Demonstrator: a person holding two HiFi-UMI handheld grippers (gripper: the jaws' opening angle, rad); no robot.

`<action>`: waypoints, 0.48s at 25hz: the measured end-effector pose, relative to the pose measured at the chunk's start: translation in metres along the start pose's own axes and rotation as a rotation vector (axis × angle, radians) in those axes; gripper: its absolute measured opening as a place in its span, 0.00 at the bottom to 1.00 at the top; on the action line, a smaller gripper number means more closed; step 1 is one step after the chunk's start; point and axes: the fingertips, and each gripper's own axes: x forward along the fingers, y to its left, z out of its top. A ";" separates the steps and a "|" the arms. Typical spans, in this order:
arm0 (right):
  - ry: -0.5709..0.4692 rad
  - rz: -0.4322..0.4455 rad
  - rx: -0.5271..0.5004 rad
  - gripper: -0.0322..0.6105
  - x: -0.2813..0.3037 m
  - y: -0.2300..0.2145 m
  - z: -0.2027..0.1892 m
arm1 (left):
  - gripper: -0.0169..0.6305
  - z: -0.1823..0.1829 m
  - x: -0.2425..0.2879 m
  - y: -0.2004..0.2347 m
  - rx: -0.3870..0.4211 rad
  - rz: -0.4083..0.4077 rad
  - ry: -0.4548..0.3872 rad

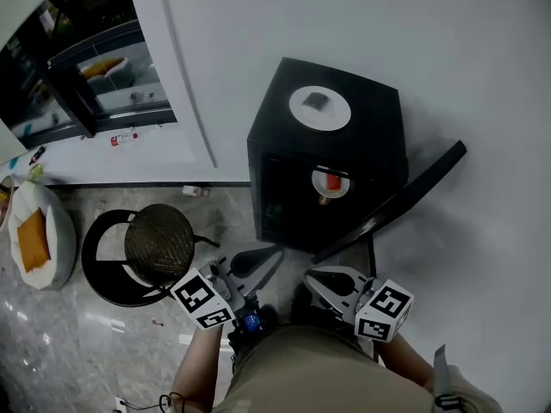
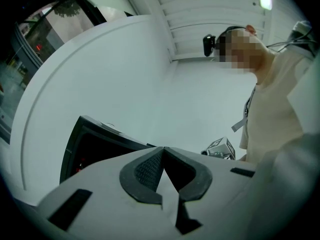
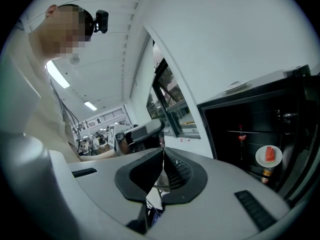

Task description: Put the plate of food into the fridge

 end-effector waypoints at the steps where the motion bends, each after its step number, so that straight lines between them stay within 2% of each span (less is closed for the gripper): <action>1: 0.003 0.009 0.000 0.08 0.001 -0.003 0.002 | 0.04 -0.001 0.004 0.002 0.001 0.004 0.009; 12: -0.012 0.099 -0.080 0.08 -0.008 -0.052 0.045 | 0.04 0.010 0.078 0.042 0.038 0.050 0.027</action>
